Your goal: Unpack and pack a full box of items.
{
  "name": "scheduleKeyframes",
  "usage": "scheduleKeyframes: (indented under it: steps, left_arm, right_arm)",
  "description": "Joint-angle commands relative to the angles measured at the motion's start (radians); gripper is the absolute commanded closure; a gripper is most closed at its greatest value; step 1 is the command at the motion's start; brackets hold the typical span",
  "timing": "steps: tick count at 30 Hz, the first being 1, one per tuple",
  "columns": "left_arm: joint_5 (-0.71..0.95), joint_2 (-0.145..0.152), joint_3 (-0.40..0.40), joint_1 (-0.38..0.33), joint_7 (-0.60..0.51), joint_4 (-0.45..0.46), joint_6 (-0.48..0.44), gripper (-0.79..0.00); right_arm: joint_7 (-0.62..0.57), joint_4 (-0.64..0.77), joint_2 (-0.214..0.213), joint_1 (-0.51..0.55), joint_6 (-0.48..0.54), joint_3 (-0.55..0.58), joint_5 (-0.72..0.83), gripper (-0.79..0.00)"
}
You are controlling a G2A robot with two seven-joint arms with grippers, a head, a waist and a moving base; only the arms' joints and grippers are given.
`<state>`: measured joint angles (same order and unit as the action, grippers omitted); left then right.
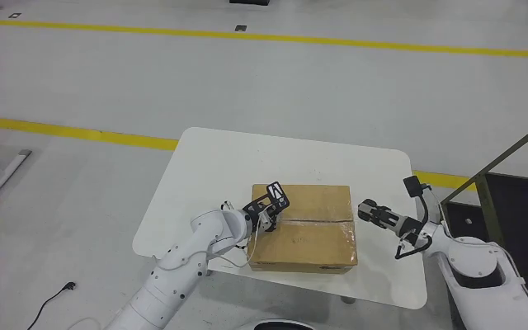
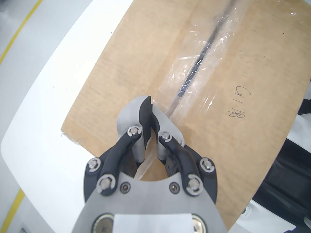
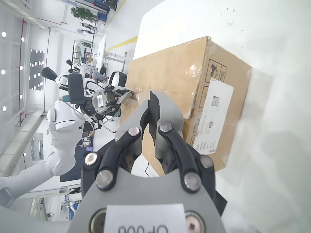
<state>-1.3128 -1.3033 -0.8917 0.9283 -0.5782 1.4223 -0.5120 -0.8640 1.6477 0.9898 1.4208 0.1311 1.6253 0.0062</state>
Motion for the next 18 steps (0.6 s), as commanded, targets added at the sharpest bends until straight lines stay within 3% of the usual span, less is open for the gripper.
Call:
scheduleKeyframes:
  steps: [1,9,18]
  left_arm:
    - [0.000,0.000,0.000,0.000,0.001,-0.001,0.000,0.000]
    - [0.000,-0.002,0.003,-0.004,0.003,-0.006,-0.005,0.000]
    - [-0.003,-0.004,0.005,-0.007,0.003,-0.007,-0.008,0.000]
  right_arm:
    - [-0.006,0.019,-0.002,0.011,-0.012,0.011,0.003,0.000]
    - [-0.007,0.049,-0.013,0.056,-0.064,0.045,-0.087,0.000]
    - [0.019,0.015,-0.015,0.049,-0.062,0.008,-0.183,0.000]
